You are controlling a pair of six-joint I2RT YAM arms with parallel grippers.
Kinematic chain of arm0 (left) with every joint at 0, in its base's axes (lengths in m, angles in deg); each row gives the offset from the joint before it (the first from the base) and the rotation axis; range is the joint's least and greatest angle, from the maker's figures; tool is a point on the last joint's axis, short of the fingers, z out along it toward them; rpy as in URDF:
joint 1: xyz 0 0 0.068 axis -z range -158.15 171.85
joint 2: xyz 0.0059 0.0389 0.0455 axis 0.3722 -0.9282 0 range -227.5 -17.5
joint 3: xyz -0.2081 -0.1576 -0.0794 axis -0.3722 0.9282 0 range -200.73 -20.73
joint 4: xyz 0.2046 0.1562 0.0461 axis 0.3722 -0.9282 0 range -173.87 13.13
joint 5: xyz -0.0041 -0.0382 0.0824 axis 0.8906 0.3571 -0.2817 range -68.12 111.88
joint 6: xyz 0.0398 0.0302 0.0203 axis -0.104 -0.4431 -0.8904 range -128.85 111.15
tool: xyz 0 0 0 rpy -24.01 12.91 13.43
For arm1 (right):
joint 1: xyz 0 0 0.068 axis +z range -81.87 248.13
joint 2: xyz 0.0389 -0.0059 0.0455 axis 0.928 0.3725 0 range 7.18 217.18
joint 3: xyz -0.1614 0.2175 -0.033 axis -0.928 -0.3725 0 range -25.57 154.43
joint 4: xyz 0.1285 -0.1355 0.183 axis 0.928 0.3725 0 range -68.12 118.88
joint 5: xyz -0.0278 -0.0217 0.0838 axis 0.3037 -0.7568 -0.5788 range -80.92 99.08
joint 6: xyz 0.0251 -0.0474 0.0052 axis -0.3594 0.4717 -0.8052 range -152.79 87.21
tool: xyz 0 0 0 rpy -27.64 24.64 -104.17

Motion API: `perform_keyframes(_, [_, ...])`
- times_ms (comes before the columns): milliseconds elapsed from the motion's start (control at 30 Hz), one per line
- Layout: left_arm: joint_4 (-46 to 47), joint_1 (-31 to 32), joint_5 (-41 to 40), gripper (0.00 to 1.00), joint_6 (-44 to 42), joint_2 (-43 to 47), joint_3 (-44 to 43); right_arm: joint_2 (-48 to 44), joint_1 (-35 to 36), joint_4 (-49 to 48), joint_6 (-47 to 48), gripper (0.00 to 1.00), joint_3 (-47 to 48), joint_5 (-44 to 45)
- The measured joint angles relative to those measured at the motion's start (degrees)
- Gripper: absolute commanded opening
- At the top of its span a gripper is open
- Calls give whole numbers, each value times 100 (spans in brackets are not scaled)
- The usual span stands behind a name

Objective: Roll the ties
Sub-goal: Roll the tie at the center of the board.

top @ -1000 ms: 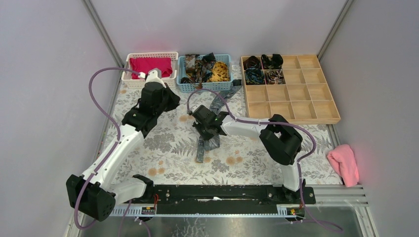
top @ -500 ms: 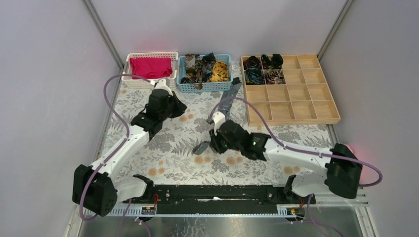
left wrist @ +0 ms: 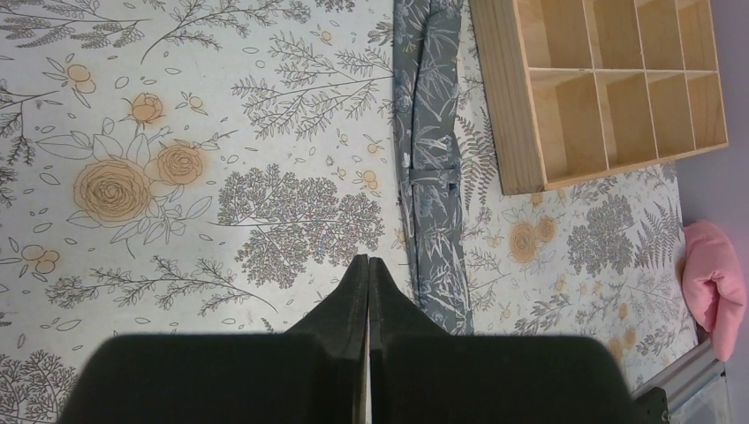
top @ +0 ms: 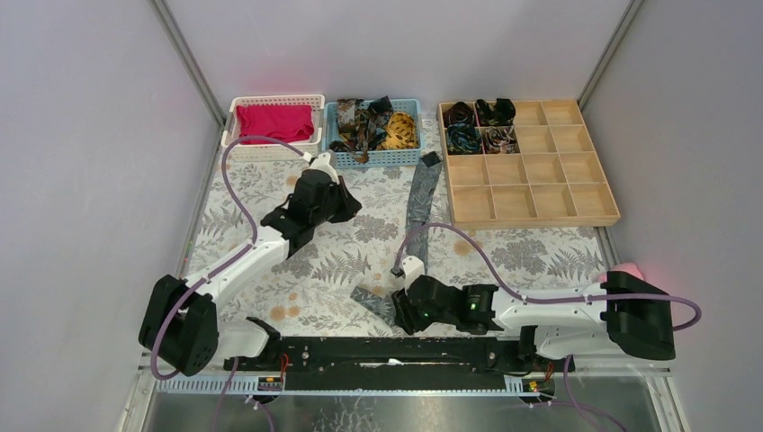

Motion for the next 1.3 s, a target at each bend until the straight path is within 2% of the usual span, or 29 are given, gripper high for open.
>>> perform_keyframes(67, [28, 33, -17, 0, 0, 7, 28, -122, 44, 33, -20, 55, 26, 146])
perform_keyframes(133, [31, 42, -33, 0, -2, 39, 66, -212, 46, 138, 22, 64, 146, 289])
perform_keyframes(233, [-28, 46, -188, 0, -9, 197, 107, -225, 46, 315, 186, 66, 522, 527])
perform_keyframes(367, [-275, 46, -597, 0, 28, 629, 105, 55, 46, 308, 529, 65, 1193, 872])
perform_keyframes(567, [-1106, 46, -1399, 4, 341, 1386, -83, 1652, 46, 354, 1045, 62, 2323, 935])
perform_keyframes(767, [-1639, 46, -1862, 5, 435, 2166, -302, 2970, 37, 525, 1495, 58, 3104, 1051])
perform_keyframes(1100, [-1956, 46, -2050, 5, 398, 2389, -337, 3359, -588, 575, 1644, 51, 3324, 778])
perform_keyframes(1300, [-1967, 46, -2103, 5, 363, 2389, -337, 3499, -662, 433, 1547, 49, 3300, 175])
